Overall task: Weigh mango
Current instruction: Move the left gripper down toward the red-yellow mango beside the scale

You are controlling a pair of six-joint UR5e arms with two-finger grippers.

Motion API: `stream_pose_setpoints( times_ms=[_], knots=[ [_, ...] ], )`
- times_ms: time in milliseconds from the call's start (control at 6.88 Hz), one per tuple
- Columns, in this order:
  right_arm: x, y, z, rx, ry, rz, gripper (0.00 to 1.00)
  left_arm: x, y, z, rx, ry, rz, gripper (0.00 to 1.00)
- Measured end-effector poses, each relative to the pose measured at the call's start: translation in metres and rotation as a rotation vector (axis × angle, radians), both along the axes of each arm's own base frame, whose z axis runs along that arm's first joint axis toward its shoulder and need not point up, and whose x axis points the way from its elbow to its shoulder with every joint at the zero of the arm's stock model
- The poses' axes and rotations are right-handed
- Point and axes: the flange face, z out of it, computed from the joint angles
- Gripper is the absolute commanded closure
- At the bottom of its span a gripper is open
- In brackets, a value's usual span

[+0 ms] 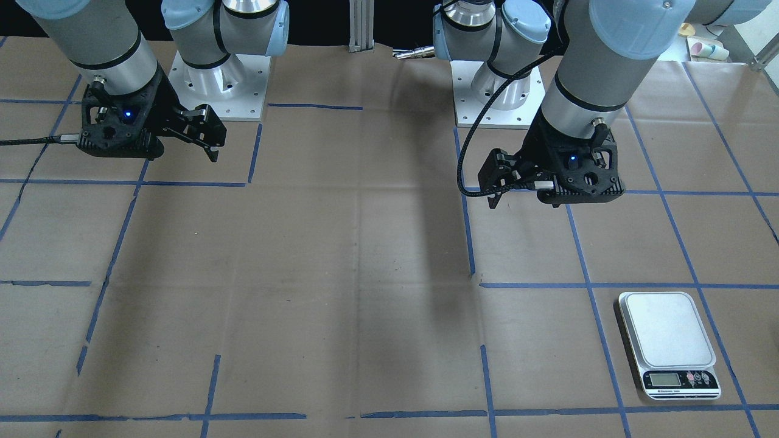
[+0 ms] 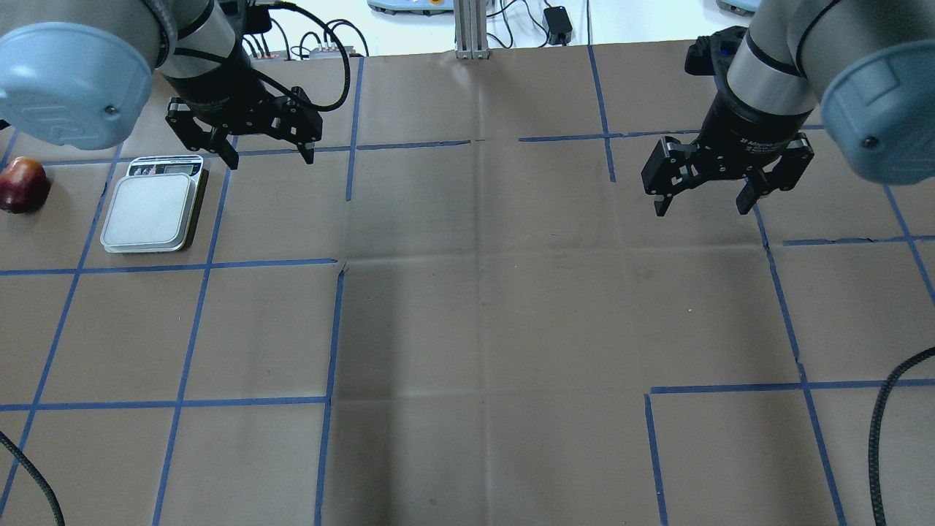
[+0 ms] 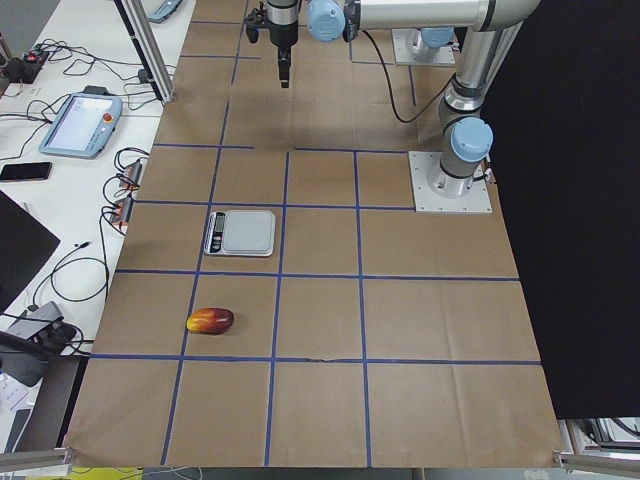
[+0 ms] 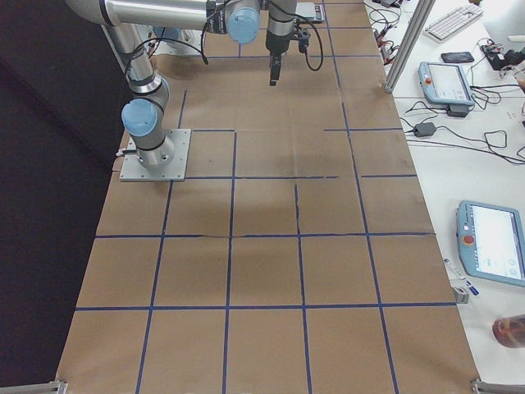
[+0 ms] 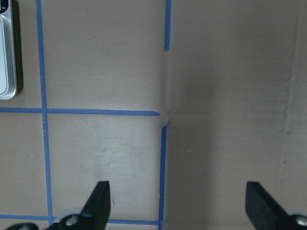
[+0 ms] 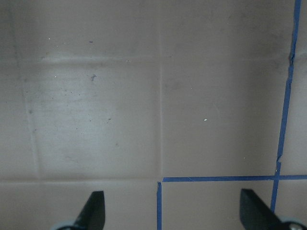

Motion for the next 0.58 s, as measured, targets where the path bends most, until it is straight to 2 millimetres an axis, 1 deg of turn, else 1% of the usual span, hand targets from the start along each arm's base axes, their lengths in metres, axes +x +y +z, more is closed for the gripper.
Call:
stream_pose_setpoints(
  times_ms=[582],
  knots=[
    [0.0000, 0.0000, 0.0000, 0.000, 0.000, 0.000, 0.00, 0.0017, -0.0008, -0.0003, 0.000, -0.001, -0.003, 0.00]
  ],
)
